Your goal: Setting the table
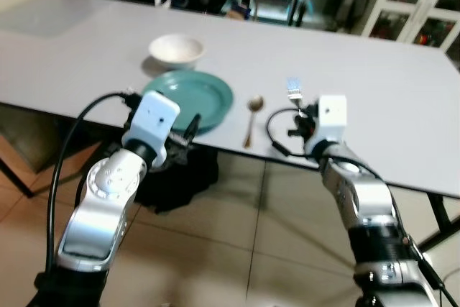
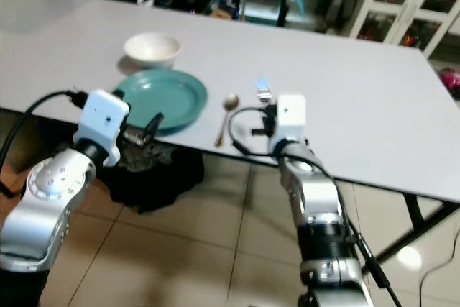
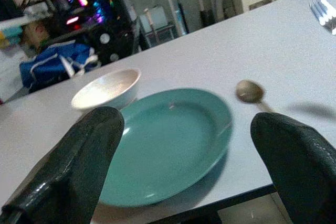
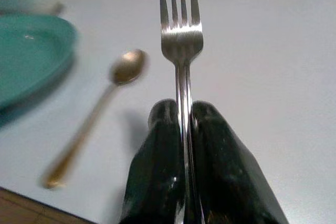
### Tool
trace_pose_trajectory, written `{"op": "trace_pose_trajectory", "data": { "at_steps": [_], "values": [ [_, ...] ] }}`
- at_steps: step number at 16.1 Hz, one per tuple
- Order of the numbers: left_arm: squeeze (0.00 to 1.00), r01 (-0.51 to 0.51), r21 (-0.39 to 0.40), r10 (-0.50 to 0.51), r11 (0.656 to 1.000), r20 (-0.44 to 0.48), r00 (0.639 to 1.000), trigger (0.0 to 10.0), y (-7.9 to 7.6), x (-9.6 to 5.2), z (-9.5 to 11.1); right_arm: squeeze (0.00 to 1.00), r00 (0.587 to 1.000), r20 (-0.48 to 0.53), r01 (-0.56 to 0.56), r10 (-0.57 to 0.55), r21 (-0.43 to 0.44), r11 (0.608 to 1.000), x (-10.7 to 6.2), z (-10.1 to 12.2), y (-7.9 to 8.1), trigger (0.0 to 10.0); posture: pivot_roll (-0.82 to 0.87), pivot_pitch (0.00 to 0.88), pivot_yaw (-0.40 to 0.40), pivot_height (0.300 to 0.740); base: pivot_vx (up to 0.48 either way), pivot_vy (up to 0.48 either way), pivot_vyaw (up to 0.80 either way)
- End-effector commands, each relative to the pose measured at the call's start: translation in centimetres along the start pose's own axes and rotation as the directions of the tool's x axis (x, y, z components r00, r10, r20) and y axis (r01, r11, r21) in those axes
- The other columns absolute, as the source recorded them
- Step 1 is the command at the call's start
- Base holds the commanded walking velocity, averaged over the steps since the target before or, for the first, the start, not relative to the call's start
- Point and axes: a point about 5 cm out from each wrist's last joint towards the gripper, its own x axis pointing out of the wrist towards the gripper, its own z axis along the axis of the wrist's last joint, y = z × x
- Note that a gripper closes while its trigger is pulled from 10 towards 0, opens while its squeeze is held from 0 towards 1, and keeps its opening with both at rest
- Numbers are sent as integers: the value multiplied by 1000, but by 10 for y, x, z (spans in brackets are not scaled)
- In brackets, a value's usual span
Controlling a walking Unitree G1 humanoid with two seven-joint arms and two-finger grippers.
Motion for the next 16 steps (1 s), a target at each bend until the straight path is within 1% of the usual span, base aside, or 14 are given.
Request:
{"op": "trace_pose_trajectory", "data": {
  "at_steps": [1,3,4,5,6,8,10,11,12,13,14,15,16],
  "values": [
    [0,28,12,-28,1000,-2,1000,10000,2,-2,0,0,999,18,-34,34,-2,999,10,11,14,10000,28,0,-32,740,0,0,0],
    [0,73,22,-73,997,-25,997,10000,-1,-3,-5,0,1000,-6,-28,28,23,999,19,12,19,10000,40,15,-38,740,0,0,0],
    [0,95,33,-94,995,-38,995,10000,-3,-8,-8,0,999,-26,-19,20,55,998,28,13,24,10000,48,38,-40,740,0,0,0],
    [0,94,37,-92,995,-39,995,10000,-2,-11,-8,0,999,-32,-20,22,72,997,31,13,26,10000,49,41,-40,740,0,0,0],
    [0,87,35,-86,996,-42,995,10000,-1,-13,-8,0,999,-33,-15,18,80,997,33,14,27,10000,53,54,-42,740,0,0,0],
    [0,76,-4,-76,997,-56,996,10000,4,-16,-10,0,999,-40,3,1,100,995,37,16,28,10000,58,70,-45,740,0,0,0],
    [0,110,2,-110,994,-59,992,10000,6,-26,-11,0,997,-47,67,-62,106,992,44,19,24,10000,74,119,-69,740,0,0,0],
    [0,137,9,-136,991,-55,989,10000,5,-30,-11,0,995,-47,97,-92,106,990,46,21,22,10000,74,119,-69,740,0,0,0],
    [0,189,5,-189,982,-42,981,10000,-1,-39,-9,0,993,-40,111,-107,112,987,49,25,21,10000,83,130,-70,740,0,0,0],
    [0,222,-3,-222,975,-27,975,10000,-5,-42,-6,0,994,-34,109,-106,133,985,50,29,22,10000,94,145,-70,740,0,0,0],
    [0,255,-27,-255,967,-12,967,10000,-8,-45,-4,0,992,-36,126,-122,155,980,51,31,20,10000,99,154,-65,740,0,0,0],
    [0,317,-58,-317,947,5,948,10000,-14,-50,0,0,989,-38,148,-143,194,970,52,34,19,10000,102,167,-61,740,0,0,0],
    [0,366,-72,-367,928,4,930,10000,-17,-54,1,0,988,-38,155,-150,217,964,52,36,20,10000,103,175,-58,740,0,0,0]
  ]
}}
